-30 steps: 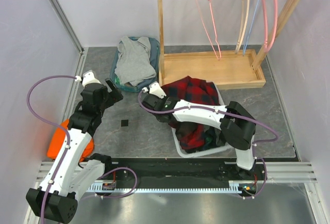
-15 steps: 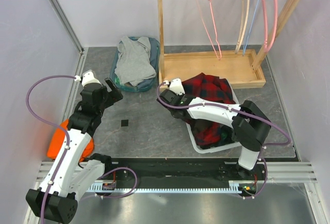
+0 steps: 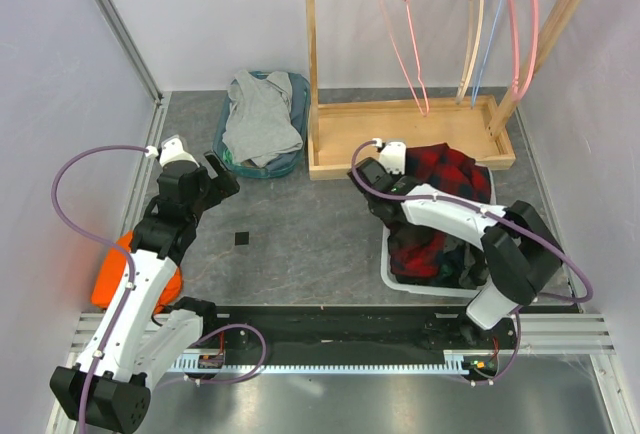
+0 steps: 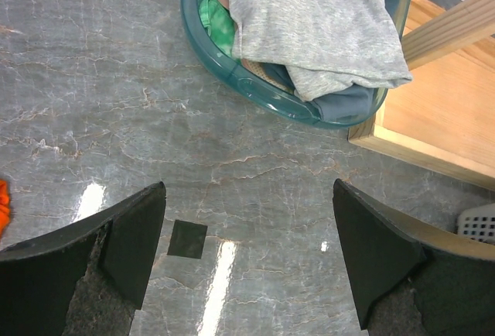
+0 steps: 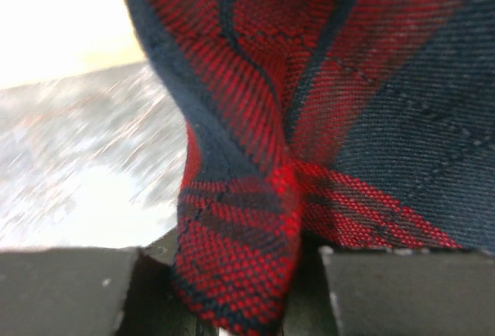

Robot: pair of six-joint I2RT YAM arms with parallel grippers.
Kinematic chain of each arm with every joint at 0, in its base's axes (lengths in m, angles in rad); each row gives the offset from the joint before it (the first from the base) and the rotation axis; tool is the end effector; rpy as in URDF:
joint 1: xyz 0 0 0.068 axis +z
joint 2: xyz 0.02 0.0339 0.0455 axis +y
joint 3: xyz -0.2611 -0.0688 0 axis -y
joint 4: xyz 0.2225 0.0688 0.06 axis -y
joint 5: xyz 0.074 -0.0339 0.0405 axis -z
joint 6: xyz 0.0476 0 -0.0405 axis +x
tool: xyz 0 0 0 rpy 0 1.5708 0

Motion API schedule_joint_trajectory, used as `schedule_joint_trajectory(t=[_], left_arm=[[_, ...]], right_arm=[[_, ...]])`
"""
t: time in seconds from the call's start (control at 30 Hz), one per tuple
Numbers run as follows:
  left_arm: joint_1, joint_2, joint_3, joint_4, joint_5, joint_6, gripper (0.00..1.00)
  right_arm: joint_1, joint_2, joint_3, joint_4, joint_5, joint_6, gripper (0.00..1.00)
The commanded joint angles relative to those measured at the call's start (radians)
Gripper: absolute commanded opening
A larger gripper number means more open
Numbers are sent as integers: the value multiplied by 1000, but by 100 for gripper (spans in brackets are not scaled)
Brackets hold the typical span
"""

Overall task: Place the skirt on the hanger
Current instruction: Move the bin to the corner of the board.

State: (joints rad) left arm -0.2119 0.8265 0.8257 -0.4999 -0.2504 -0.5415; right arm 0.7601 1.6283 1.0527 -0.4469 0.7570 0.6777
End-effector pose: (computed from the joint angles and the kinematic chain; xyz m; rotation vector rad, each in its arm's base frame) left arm 0.1697 -0.0244 0.3077 -0.4884 2.0022 -0.2076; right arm 0.2479 0.1905 0.2107 0.1579 2.2468 -0.2553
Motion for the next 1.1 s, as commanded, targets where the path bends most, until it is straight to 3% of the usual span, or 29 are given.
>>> schedule_joint_trajectory(t=[0.0, 0.27, 0.4, 0.43, 0.47, 0.5, 0.57, 0.63, 0.9, 1.07], left_arm=[[-3, -12, 39, 12, 20, 0, 95], [-3, -4, 44, 15, 23, -2, 95], [-3, 10, 43, 18, 37, -5, 94], [-3, 14, 44, 18, 40, -5, 94], [-1, 13, 43, 17, 42, -3, 94], [-1, 13, 41, 17, 42, -2, 94], [-3, 7, 30, 17, 34, -5, 94], [-1, 8, 27, 20, 34, -8, 94], [-3, 0, 30, 18, 31, 0, 94], [-3, 6, 30, 18, 33, -5, 94]], right_arm=[[-96, -45, -86, -55, -4, -134, 0], [-284, -114, -143, 60, -87, -401, 0], [-347, -146, -128, 62, -155, -411, 1], [-346, -153, -100, 33, -166, -383, 11], [-343, -154, -82, 1, -180, -360, 28], [-338, -157, -65, -30, -179, -339, 52], [-294, -183, -33, -104, -160, -279, 79], [-257, -214, -5, -175, -122, -227, 87], [-107, -280, 40, -391, -45, -6, 91], [47, -311, -19, -368, -71, 71, 80]])
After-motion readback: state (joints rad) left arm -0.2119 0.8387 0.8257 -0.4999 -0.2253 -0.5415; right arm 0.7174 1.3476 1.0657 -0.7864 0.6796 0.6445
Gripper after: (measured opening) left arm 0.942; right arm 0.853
